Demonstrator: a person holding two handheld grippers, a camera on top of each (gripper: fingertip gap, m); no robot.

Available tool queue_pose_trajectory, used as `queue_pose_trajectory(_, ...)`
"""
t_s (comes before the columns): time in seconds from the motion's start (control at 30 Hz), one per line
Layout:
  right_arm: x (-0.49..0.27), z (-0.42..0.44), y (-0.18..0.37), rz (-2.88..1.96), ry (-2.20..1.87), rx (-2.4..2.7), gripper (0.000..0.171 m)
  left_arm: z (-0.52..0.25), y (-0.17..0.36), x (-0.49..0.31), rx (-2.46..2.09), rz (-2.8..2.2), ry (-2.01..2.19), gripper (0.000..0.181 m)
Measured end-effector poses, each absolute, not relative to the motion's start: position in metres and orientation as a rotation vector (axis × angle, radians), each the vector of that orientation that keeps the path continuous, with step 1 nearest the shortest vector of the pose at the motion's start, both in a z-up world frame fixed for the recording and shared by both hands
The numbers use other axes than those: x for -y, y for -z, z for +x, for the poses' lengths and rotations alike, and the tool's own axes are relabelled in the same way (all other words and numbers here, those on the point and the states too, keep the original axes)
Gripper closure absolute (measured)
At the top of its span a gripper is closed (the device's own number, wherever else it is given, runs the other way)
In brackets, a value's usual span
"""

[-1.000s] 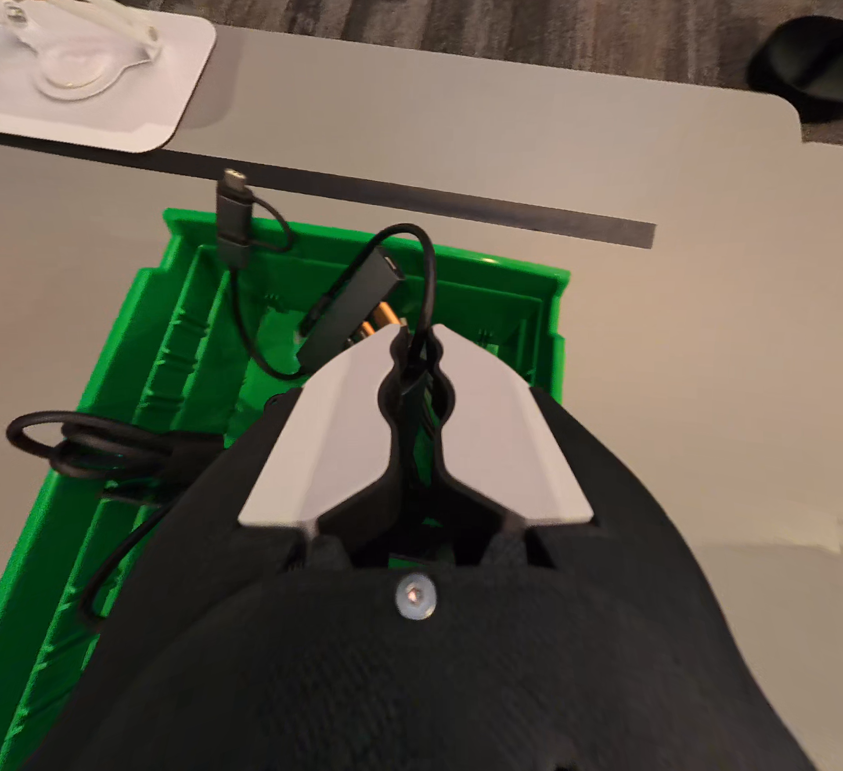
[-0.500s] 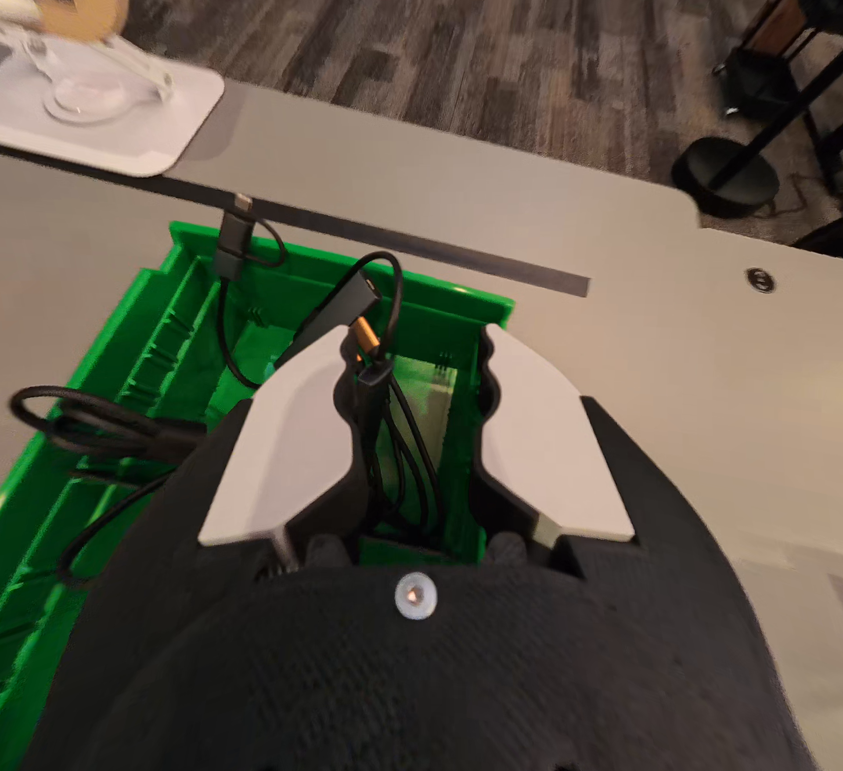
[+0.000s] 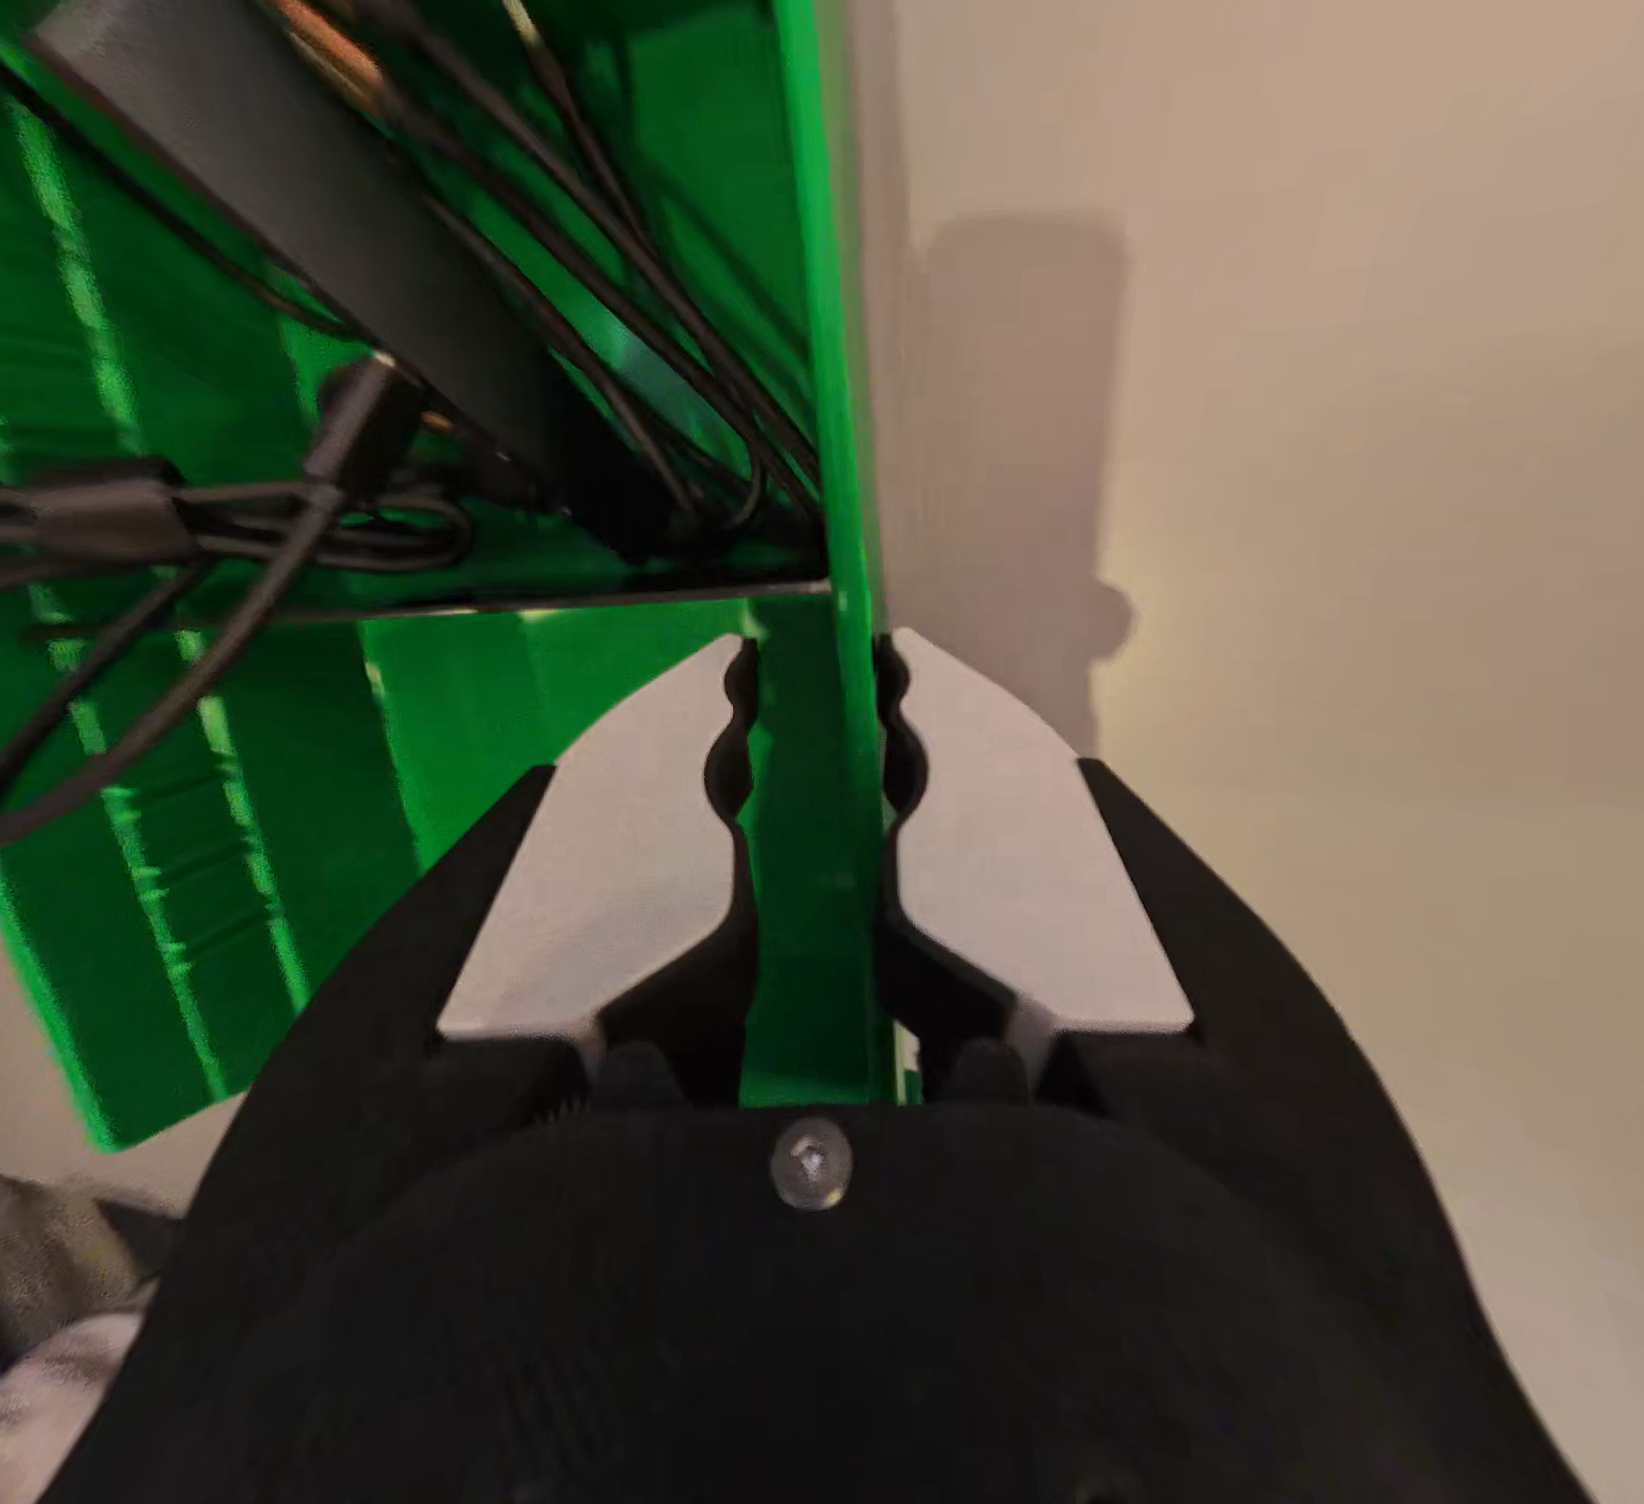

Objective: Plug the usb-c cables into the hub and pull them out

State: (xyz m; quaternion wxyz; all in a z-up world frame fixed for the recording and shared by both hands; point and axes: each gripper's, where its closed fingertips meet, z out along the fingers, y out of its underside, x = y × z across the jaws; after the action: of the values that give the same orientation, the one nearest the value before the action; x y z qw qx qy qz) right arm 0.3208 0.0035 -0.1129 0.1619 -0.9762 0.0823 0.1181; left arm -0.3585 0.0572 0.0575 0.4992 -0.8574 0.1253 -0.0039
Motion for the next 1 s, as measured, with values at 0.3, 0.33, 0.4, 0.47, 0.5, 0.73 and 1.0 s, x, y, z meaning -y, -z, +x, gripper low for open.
queue_pose_trajectory(0.3,0.001,0.318,0.131,-2.916,-0.326,-0.270,0.165,-0.453,0.048,-0.023,0.086,-2.613,0.087,0.124)
queue_pose_trajectory(0.33,0.002,0.315,0.132,-2.930,-0.320,-0.260,0.165,-0.447,0.057,-0.020,0.088,-2.657,0.169,0.123)
queue_pose_trajectory(0.4,0.006,0.305,0.132,-2.974,-0.335,-0.211,0.164,-0.438,0.069,-0.018,0.085,-2.725,0.259,0.125)
queue_pose_trajectory(0.47,0.010,0.294,0.132,-3.023,-0.330,-0.118,0.164,-0.431,0.081,-0.016,0.045,-2.786,0.275,0.126)
queue_pose_trajectory(0.5,0.011,0.289,0.132,-3.046,-0.312,-0.063,0.163,-0.430,0.086,-0.015,0.029,-2.817,0.269,0.126)
queue_pose_trajectory(0.73,0.013,0.256,0.131,-3.153,-0.301,0.102,0.160,-0.417,0.120,-0.006,0.012,-2.996,0.394,0.146)
queue_pose_trajectory(1.0,0.010,0.217,0.128,-3.231,-0.344,0.251,0.161,-0.392,0.129,0.005,-0.147,-3.150,0.355,0.157)
